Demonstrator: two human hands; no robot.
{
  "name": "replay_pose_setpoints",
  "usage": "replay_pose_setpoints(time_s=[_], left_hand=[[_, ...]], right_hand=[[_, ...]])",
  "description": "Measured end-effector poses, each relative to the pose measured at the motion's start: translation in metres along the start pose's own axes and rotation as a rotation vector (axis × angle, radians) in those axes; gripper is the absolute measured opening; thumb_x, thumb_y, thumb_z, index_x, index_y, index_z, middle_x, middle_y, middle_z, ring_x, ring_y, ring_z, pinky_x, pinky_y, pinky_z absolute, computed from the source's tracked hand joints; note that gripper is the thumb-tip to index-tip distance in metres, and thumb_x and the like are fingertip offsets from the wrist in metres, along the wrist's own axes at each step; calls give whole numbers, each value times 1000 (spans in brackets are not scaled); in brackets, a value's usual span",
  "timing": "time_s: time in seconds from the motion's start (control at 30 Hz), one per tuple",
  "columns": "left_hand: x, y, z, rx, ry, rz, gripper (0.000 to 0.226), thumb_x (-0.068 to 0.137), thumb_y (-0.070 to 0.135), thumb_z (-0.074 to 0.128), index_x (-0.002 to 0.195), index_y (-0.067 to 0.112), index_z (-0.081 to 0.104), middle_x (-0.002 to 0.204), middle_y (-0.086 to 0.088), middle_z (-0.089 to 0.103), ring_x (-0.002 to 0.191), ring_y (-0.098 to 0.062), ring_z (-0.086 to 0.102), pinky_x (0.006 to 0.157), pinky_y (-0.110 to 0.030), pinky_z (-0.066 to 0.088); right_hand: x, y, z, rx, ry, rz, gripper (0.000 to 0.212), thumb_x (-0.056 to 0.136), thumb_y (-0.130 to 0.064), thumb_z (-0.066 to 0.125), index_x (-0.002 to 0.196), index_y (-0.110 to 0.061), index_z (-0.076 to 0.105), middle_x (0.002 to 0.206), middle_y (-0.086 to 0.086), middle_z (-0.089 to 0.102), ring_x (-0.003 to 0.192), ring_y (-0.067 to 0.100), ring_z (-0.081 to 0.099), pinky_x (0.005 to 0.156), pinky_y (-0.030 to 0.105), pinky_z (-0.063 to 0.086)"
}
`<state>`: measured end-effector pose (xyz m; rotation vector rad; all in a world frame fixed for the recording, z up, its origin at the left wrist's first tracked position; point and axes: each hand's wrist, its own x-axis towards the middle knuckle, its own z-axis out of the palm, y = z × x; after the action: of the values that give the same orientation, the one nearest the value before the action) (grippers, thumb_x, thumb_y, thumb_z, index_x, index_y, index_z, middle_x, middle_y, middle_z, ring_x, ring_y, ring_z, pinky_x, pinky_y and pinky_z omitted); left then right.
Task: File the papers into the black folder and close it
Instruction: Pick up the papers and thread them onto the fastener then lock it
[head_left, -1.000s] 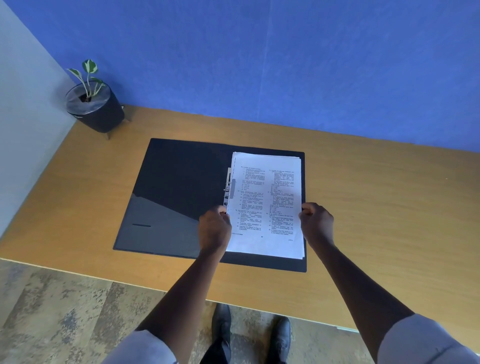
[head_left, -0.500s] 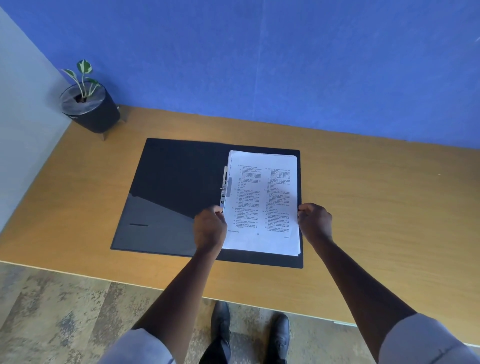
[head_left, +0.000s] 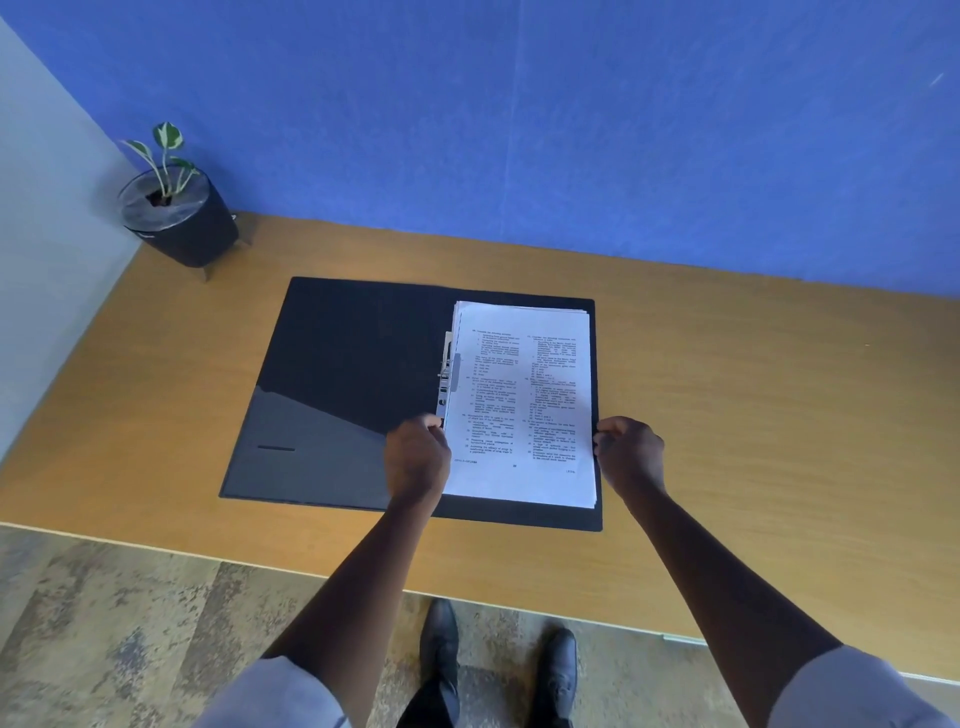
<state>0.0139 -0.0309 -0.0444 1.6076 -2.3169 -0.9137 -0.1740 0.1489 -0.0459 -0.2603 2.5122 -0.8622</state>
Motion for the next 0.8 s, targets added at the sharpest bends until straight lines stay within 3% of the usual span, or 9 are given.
replay_pose_setpoints(time_s=[0.23, 0.37, 0.47, 0.63, 0.8], left_hand=[[-1, -5, -1, -4, -19, -2, 27, 93, 15, 51, 108, 13, 73, 92, -5, 76, 82, -25, 69, 64, -27, 47], [-19, -17, -2, -21, 10, 146, 27, 95, 24, 58, 120, 15, 64, 109, -5, 70, 97, -24, 67, 77, -33, 54], [-39, -29, -2, 33, 16, 265, 51, 93, 32, 65, 137, 13, 51, 128, -10, 60, 115, -28, 58, 94, -39, 52], [-55, -44, 5, 152, -82, 288, 94, 82, 59, 69, 153, 14, 29, 149, -10, 45, 136, -28, 43, 107, -38, 45], [-55, -50, 9, 199, -117, 293, 113, 73, 64, 74, 158, 17, 17, 158, -7, 36, 143, -27, 36, 112, -34, 35]], right_hand=[[-2, -1, 1, -40, -4, -40, 32, 91, -7, 45, 104, -13, 73, 88, 2, 72, 65, 10, 59, 50, 22, 43], [16, -12, -10, -51, -3, -120, 32, 93, -6, 44, 109, -15, 70, 96, 1, 68, 76, 16, 60, 59, 27, 47], [49, -22, -15, -106, -42, -210, 35, 94, -8, 45, 118, -20, 67, 110, 2, 68, 87, 19, 64, 63, 26, 47], [107, -51, -20, -259, -81, -331, 44, 94, -6, 51, 137, -16, 55, 131, 13, 59, 112, 30, 61, 85, 36, 51], [143, -78, -17, -390, -132, -360, 54, 97, -10, 50, 149, -17, 40, 139, 17, 48, 118, 37, 56, 85, 37, 47]])
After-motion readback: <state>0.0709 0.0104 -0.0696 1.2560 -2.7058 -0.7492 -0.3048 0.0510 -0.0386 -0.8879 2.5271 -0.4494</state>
